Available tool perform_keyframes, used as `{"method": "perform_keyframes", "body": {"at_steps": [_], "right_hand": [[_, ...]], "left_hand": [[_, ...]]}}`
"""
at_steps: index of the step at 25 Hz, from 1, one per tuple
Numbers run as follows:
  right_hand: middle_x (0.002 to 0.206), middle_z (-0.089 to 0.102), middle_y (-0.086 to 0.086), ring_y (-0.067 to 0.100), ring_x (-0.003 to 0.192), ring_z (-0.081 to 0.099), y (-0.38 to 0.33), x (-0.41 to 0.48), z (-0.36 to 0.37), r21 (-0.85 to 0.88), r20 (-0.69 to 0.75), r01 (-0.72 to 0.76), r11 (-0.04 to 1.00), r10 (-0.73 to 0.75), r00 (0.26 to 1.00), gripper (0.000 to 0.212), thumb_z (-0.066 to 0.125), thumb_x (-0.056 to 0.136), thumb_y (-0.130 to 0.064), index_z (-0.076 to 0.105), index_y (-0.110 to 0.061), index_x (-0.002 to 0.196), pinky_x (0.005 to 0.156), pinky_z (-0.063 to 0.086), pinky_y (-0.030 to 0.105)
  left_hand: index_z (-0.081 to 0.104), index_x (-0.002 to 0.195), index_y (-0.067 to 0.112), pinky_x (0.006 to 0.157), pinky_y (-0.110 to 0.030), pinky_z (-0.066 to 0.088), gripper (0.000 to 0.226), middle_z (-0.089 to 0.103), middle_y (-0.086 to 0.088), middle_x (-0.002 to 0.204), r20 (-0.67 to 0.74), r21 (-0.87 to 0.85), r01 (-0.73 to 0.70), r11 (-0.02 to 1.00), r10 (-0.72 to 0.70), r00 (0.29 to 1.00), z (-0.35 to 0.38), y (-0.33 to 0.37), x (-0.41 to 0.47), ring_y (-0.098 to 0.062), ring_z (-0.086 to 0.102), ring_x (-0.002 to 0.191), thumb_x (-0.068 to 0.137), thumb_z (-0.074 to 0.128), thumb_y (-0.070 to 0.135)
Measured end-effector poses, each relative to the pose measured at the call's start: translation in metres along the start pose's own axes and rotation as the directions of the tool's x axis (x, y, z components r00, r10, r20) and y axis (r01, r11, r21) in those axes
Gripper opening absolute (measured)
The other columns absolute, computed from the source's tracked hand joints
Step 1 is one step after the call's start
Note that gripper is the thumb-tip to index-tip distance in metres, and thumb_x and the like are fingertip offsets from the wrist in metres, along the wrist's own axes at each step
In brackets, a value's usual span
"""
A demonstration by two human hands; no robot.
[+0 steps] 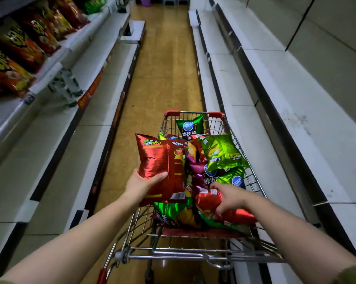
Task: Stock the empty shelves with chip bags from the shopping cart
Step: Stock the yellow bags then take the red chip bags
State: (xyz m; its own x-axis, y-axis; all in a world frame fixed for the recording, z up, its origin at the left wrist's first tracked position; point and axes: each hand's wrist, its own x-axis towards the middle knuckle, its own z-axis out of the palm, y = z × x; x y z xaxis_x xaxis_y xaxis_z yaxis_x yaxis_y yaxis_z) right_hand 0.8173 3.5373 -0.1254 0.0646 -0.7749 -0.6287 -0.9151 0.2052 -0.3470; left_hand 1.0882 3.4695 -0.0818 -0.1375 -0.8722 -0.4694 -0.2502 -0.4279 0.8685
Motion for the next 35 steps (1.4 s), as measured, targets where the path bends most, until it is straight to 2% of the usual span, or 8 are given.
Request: {"method": "perform_keyframes", "body": {"at_steps": [3, 6, 8, 13, 17, 21, 29, 35], "right_hand": [[0.102, 0.062, 0.003, 0.008, 0.079, 0.062, -0.006, -0.045, -0.048, 0.485, -0.173, 0.134, 0.864, -0.055, 0.983, 0.074, 0.082, 0.056, -0.017, 0.046, -0.019, 0.121, 0.066, 0.051, 0.016], [0.099, 0.069, 0.008, 0.016, 0.083, 0.068, -0.015, -0.088, -0.077, 0.805, -0.358, 0.339, 0.486, -0.057, 0.932, 0.074, 0.079, 0.044, -0.023, 0.053, -0.015, 0.114, 0.071, 0.056, 0.026], [0.093, 0.072, 0.010, 0.023, 0.079, 0.069, -0.024, -0.109, -0.085, 0.864, -0.420, 0.410, 0.293, -0.030, 0.907, 0.072, 0.083, 0.041, -0.029, 0.059, -0.013, 0.107, 0.070, 0.058, 0.034], [0.095, 0.070, 0.018, 0.030, 0.081, 0.069, -0.054, -0.146, -0.086, 0.883, -0.470, 0.470, 0.016, -0.011, 0.883, 0.076, 0.091, 0.037, -0.036, 0.067, -0.009, 0.104, 0.075, 0.057, 0.041], [0.105, 0.067, 0.023, 0.035, 0.090, 0.066, -0.071, -0.172, -0.084, 0.857, -0.514, 0.514, -0.035, 0.025, 0.858, 0.081, 0.089, 0.044, -0.035, 0.062, -0.005, 0.114, 0.085, 0.054, 0.048], [0.122, 0.056, 0.030, 0.040, 0.104, 0.057, -0.073, -0.202, -0.085, 0.813, -0.579, 0.582, -0.026, 0.086, 0.811, 0.094, 0.088, 0.048, -0.036, 0.052, -0.001, 0.127, 0.103, 0.036, 0.059], [0.104, 0.067, 0.021, 0.030, 0.081, 0.067, -0.072, -0.299, -0.111, 0.685, -0.719, 0.726, 0.057, 0.215, 0.661, 0.099, 0.089, 0.036, -0.039, 0.057, -0.001, 0.121, 0.086, 0.052, 0.045], [0.086, 0.074, 0.012, 0.022, 0.071, 0.071, -0.079, -0.407, -0.138, 0.505, -0.844, 0.861, 0.069, 0.250, 0.475, 0.032, 0.069, 0.062, -0.027, 0.075, -0.011, 0.090, 0.071, 0.058, 0.032]], "left_hand": [[0.057, 0.097, 0.025, 0.088, -0.038, 0.052, 0.068, 0.069, -0.004, 0.100, -0.007, -0.016, -0.051, 0.999, 0.051, 0.999, 0.000, 0.016, 0.001, -0.021, 0.066, 0.092, 0.040, 0.087, 0.050], [0.058, 0.091, 0.024, 0.088, -0.037, 0.052, 0.050, 0.069, -0.006, 0.098, 0.030, -0.022, -0.118, 0.993, 0.119, 0.993, 0.006, 0.031, -0.004, -0.022, 0.066, 0.091, 0.053, 0.089, 0.038], [0.058, 0.084, 0.026, 0.083, -0.033, 0.052, 0.050, 0.069, -0.001, 0.090, 0.077, -0.045, -0.148, 0.988, 0.151, 0.985, 0.014, 0.039, -0.010, -0.017, 0.066, 0.083, 0.046, 0.088, 0.040], [0.059, 0.100, 0.022, 0.076, -0.029, 0.053, 0.059, 0.071, 0.001, 0.094, 0.246, -0.114, -0.230, 0.966, 0.252, 0.936, 0.032, 0.065, -0.036, -0.015, 0.067, 0.084, 0.051, 0.088, 0.038], [0.062, 0.098, 0.020, 0.089, -0.040, 0.053, 0.063, 0.073, -0.002, 0.094, 0.344, -0.139, -0.264, 0.955, 0.296, 0.891, 0.042, 0.083, -0.051, -0.022, 0.070, 0.089, 0.044, 0.085, 0.044], [0.061, 0.093, 0.020, 0.086, -0.039, 0.054, 0.029, 0.072, -0.003, 0.090, 0.393, -0.193, -0.266, 0.945, 0.322, 0.861, 0.058, 0.097, -0.070, -0.022, 0.068, 0.083, 0.071, 0.079, 0.021], [0.064, 0.102, 0.017, 0.078, -0.041, 0.056, 0.064, 0.074, -0.006, 0.090, 0.472, -0.295, -0.316, 0.902, 0.425, 0.772, 0.110, 0.157, -0.130, -0.023, 0.069, 0.080, 0.046, 0.087, 0.038], [0.066, 0.087, 0.015, 0.067, -0.029, 0.055, 0.012, 0.071, -0.002, 0.076, 0.483, -0.378, -0.471, 0.797, 0.604, 0.634, 0.166, 0.225, -0.195, -0.012, 0.066, 0.063, 0.080, 0.071, 0.023]]}}
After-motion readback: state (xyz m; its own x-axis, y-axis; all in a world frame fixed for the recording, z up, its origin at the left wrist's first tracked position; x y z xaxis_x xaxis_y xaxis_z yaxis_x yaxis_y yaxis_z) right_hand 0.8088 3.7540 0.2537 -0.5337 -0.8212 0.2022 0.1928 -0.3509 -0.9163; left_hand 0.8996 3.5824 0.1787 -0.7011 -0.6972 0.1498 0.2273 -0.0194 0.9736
